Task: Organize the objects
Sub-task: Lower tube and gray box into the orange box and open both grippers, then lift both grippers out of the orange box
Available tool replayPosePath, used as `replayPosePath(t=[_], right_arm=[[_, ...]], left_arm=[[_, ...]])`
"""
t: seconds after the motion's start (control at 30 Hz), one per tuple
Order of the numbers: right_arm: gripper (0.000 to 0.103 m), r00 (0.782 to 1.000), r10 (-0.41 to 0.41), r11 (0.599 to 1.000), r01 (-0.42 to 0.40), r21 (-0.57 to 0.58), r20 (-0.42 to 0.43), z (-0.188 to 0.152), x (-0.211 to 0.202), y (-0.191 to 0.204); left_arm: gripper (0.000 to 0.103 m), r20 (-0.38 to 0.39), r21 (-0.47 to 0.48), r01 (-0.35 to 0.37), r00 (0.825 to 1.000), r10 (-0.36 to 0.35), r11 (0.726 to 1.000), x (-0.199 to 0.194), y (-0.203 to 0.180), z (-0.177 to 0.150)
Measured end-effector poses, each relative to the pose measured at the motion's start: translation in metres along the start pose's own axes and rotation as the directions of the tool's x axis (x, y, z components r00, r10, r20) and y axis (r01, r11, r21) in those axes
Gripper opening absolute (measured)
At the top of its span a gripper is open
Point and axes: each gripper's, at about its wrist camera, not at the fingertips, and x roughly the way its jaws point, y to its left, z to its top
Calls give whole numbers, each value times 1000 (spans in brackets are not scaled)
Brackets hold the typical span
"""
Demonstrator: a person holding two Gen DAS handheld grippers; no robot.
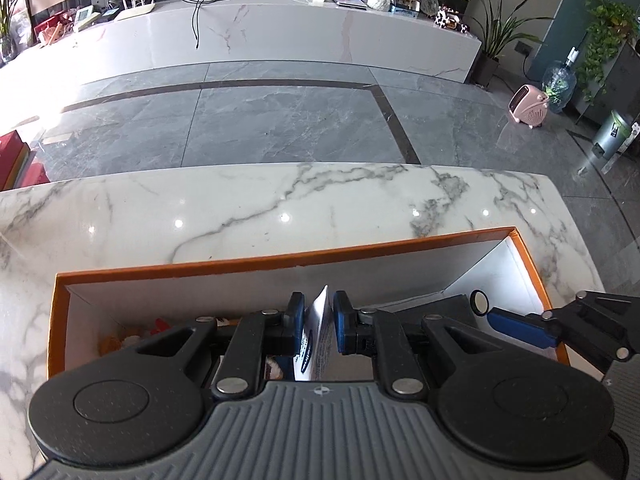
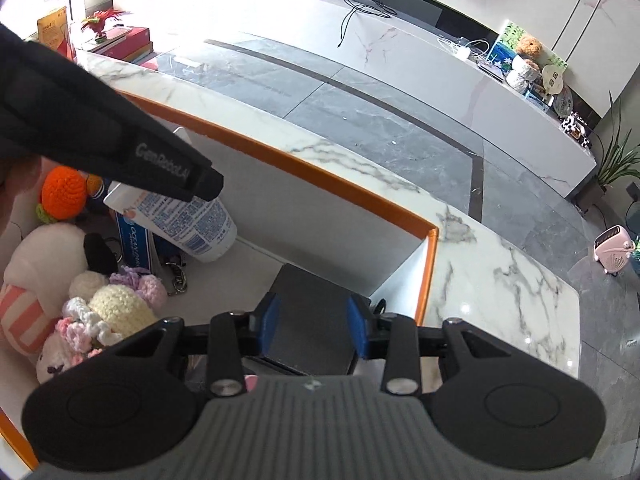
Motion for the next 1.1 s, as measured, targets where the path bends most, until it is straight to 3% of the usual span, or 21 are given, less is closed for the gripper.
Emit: replayPosePath(t=[0.23, 0.43, 0.57, 0.87, 1.1], right_arm=[[41, 999, 29, 1000, -29, -6, 23, -8, -7, 4], [44, 999, 40, 999, -41, 4, 28, -5, -2, -3], [46, 999, 46, 999, -46, 15, 26, -7, -3, -3], [51, 998, 44, 998, -45, 35, 42, -11, -21, 0], [57, 995, 48, 996, -54, 66, 91, -18, -55, 3]], left_arm=[[19, -20, 34, -51, 998, 52, 998, 11, -8, 3], [19, -22, 49, -50, 998, 51, 998, 9, -10, 4], [27, 4, 69, -39, 999, 39, 997, 0, -12, 3], [40, 104, 78, -24, 994, 16, 997, -49, -16, 1], [42, 194, 102, 14, 980, -33, 995, -106, -20, -20]])
